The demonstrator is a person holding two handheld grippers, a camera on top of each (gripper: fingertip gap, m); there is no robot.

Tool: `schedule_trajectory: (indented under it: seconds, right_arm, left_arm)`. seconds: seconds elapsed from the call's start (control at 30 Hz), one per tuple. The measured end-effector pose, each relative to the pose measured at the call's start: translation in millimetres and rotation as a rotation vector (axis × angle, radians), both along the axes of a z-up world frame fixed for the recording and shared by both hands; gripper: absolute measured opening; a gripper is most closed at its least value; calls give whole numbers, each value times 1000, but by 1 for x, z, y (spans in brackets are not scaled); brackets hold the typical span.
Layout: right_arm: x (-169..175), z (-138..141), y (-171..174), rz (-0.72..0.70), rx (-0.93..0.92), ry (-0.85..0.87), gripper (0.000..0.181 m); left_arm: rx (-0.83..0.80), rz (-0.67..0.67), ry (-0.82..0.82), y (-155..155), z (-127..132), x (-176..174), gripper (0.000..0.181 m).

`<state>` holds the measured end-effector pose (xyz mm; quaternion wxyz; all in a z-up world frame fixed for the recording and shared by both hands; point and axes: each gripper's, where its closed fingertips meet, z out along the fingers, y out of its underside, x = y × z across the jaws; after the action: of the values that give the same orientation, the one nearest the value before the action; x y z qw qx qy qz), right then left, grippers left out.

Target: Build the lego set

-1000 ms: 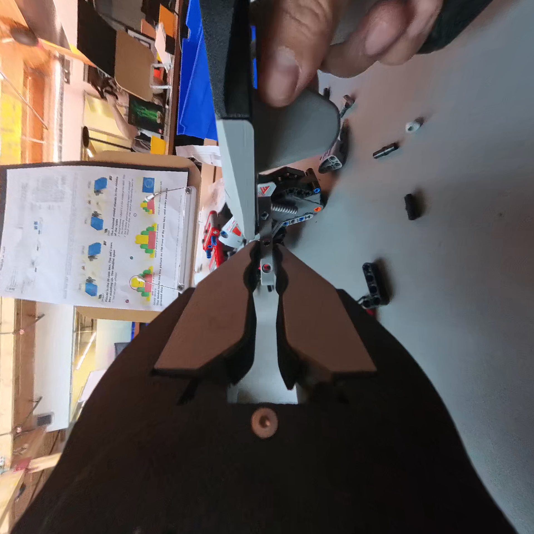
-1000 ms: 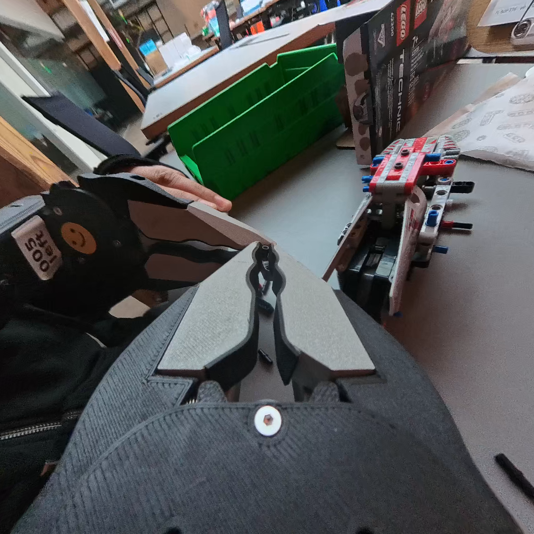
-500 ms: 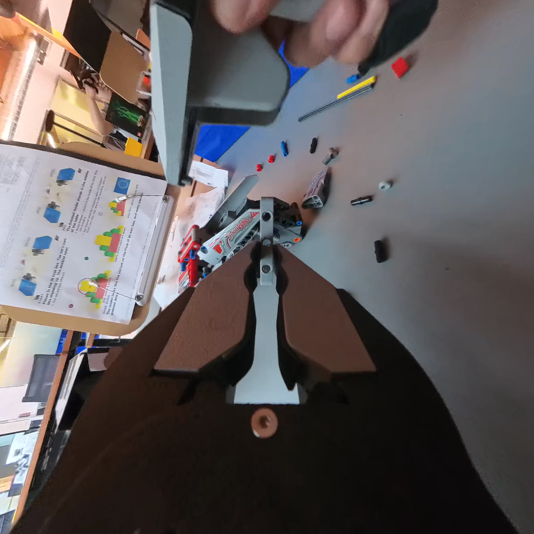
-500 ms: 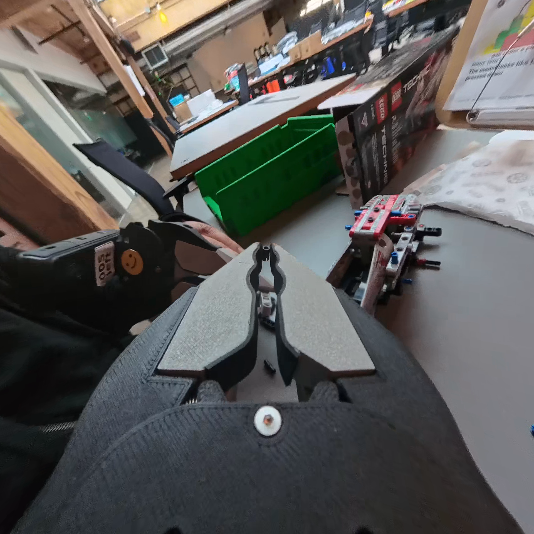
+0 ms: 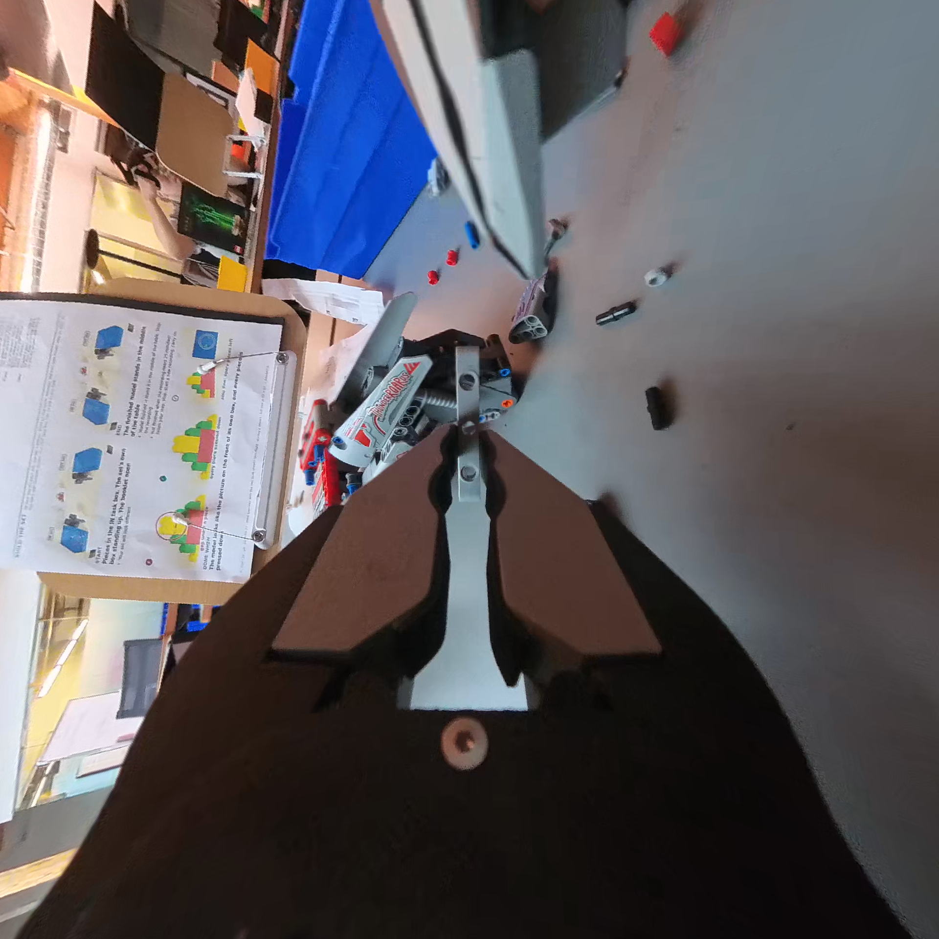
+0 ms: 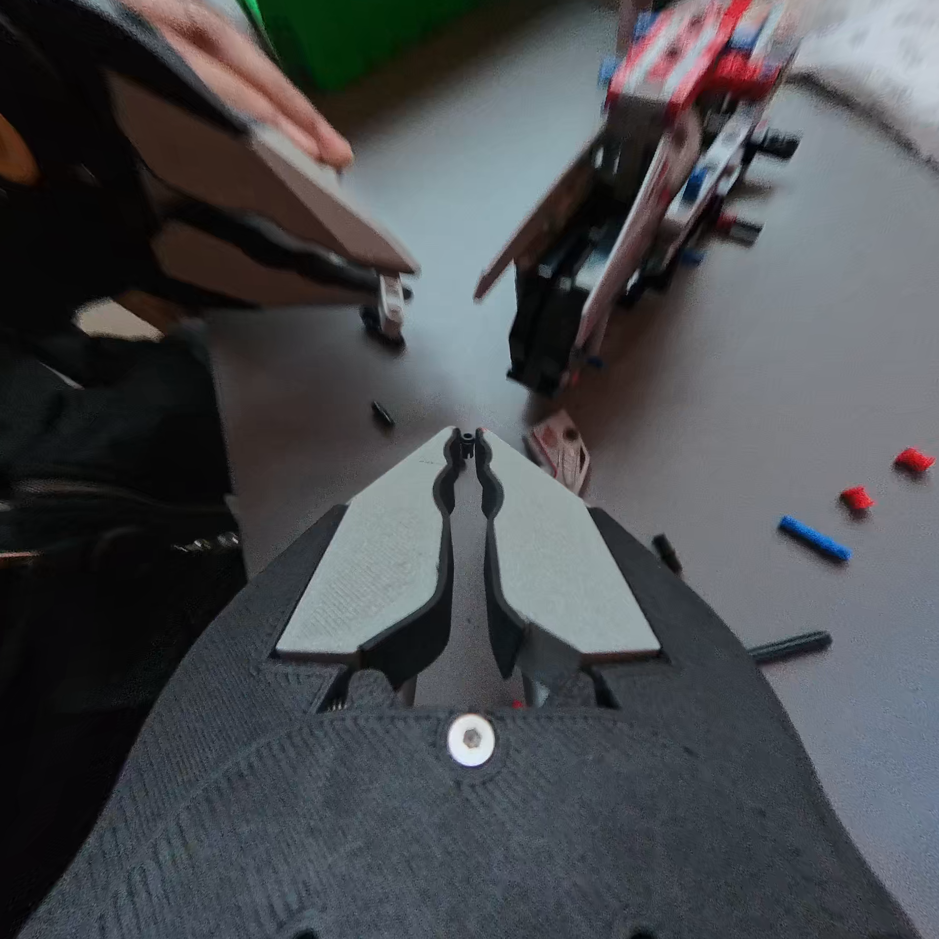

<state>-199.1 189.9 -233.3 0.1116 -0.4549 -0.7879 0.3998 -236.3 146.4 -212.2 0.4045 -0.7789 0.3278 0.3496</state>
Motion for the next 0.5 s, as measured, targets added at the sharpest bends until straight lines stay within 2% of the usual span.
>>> schedule_trajectory:
  seconds: [0.1, 0.23, 0.3, 0.4, 0.5]
  right_arm:
    - [9, -32, 6, -7, 137, -28, 2]
    - [10, -28, 13, -43, 176, 38, 9]
    - [10, -21, 10, -35, 127, 57, 10]
    - [10, -32, 13, -34, 123, 26, 9]
    - [6, -17, 14, -51, 63, 92, 11]
  left_arm:
    - [-8, -7, 10, 1, -1, 0, 6]
    - [-4, -6, 14, 1, 4, -4, 6]
    - [2, -7, 2, 1, 5, -4, 6]
    - [-1, -5, 28, 2, 2, -5, 6]
    - [-1, -4, 61, 2, 1, -6, 6]
